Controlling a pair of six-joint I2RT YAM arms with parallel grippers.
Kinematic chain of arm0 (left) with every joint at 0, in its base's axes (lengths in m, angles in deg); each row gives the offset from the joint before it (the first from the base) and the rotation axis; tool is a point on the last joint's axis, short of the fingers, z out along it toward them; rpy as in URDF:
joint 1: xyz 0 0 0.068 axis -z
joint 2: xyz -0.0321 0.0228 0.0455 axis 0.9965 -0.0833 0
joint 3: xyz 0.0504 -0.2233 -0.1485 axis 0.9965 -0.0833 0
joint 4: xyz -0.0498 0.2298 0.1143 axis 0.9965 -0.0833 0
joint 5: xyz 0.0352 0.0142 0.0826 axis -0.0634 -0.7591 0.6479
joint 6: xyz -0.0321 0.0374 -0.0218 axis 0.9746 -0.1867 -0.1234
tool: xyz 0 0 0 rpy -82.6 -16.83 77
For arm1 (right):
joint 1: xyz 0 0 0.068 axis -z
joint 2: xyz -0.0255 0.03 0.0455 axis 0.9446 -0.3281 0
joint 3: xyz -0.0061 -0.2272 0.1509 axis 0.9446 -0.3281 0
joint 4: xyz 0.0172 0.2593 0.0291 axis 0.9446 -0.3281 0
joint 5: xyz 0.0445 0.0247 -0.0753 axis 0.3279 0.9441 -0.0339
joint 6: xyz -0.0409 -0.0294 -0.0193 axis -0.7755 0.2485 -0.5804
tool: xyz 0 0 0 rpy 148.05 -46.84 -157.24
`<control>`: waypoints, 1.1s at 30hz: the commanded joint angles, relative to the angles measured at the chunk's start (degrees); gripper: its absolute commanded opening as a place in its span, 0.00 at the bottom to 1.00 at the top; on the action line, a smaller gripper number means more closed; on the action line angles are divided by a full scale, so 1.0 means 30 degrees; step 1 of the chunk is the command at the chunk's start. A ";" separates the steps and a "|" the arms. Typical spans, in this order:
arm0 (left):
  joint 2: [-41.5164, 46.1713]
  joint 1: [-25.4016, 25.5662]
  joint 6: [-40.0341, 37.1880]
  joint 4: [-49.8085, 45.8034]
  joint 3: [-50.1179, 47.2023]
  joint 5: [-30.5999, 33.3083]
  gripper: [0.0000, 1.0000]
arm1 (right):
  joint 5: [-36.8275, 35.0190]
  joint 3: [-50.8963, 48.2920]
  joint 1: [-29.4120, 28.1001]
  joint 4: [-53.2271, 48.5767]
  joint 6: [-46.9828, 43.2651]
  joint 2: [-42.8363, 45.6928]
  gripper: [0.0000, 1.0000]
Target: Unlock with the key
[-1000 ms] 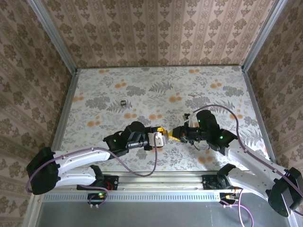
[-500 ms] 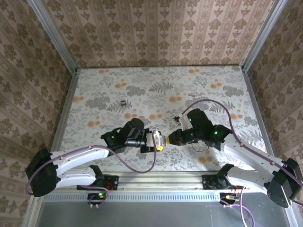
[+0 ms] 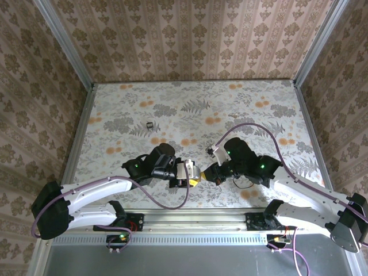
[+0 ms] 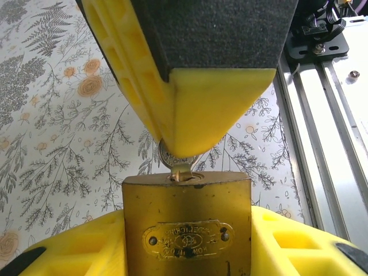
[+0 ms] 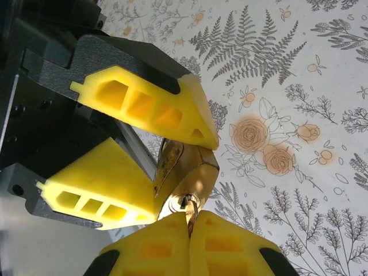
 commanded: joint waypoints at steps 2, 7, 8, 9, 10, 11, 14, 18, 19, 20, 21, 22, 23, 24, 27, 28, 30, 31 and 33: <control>0.0354 0.0171 0.0056 0.4243 0.0951 -0.1278 0.00 | -0.0010 0.1126 -0.0326 0.0714 -0.0018 -0.0374 0.22; 0.0321 0.0195 -0.0515 0.3578 0.0808 -0.0897 0.00 | 0.0825 0.0995 0.0630 0.1224 0.1108 0.0118 0.34; 0.0336 0.0196 -0.0593 0.3455 0.0754 -0.0895 0.00 | 0.1043 0.0935 0.0907 0.1238 0.1297 0.0255 0.37; 0.0376 0.0196 -0.0637 0.3374 0.0689 -0.0865 0.00 | 0.1102 0.0927 0.1213 0.1023 0.1394 0.0398 0.38; 0.0408 0.0173 -0.0639 0.3279 0.0629 -0.0836 0.00 | 0.1160 0.0971 0.1496 0.0710 0.1333 0.0519 0.41; 0.0438 0.0179 -0.0653 0.3194 0.0585 -0.0838 0.00 | 0.1193 0.1011 0.1714 0.0349 0.1219 0.0610 0.44; 0.0424 0.0052 -0.0761 0.2571 0.0595 -0.0942 0.00 | 0.1249 0.1397 0.2155 -0.1136 0.0238 0.0913 0.52; 0.0322 -0.0299 -0.1253 0.0574 0.1351 -0.1366 0.00 | 0.0275 0.1864 0.2176 -0.3430 -0.2521 0.1751 0.58; 0.0293 -0.0452 -0.1437 -0.0175 0.1635 -0.1496 0.00 | 0.0202 0.1842 0.2178 -0.3639 -0.3306 0.1974 0.59; 0.0264 -0.0604 -0.1607 -0.0889 0.1907 -0.1584 0.00 | 0.0070 0.1813 0.2159 -0.3710 -0.3910 0.2172 0.59; 0.0278 -0.0736 -0.1842 -0.1715 0.2230 -0.1669 0.00 | -0.0235 0.1738 0.2141 -0.3603 -0.4755 0.2392 0.59; 0.0314 -0.0883 -0.2017 -0.2466 0.2516 -0.1796 0.00 | -0.0744 0.1572 0.2046 -0.3349 -0.5733 0.2680 0.60; 0.0372 -0.1029 -0.2181 -0.3109 0.2779 -0.1888 0.00 | -0.1225 0.1369 0.1941 -0.2962 -0.6688 0.2995 0.60; 0.0460 -0.1166 -0.2383 -0.3879 0.3099 -0.1898 0.00 | -0.2270 0.1172 0.1713 -0.2310 -0.7894 0.3341 0.62; 0.0728 -0.1577 -0.2707 -0.5688 0.3887 -0.2186 0.00 | -0.4635 0.0516 0.0843 -0.0585 -1.1473 0.3785 0.68; 0.0703 -0.1669 -0.2868 -0.6375 0.4194 -0.2322 0.00 | -0.5247 0.0139 0.0610 0.0350 -1.2558 0.3751 0.67; 0.0594 -0.1740 -0.3154 -0.7578 0.4808 -0.2404 0.00 | -0.5172 -0.0496 0.0293 0.1960 -1.4726 0.3569 0.67; 0.0534 -0.1771 -0.3307 -0.8039 0.5048 -0.2475 0.00 | -0.5328 -0.0889 -0.0083 0.2802 -1.6097 0.3470 0.67; 0.0455 -0.1854 -0.3407 -0.8704 0.5412 -0.2670 0.00 | -0.5769 -0.1751 -0.0804 0.4840 -1.8454 0.3332 0.66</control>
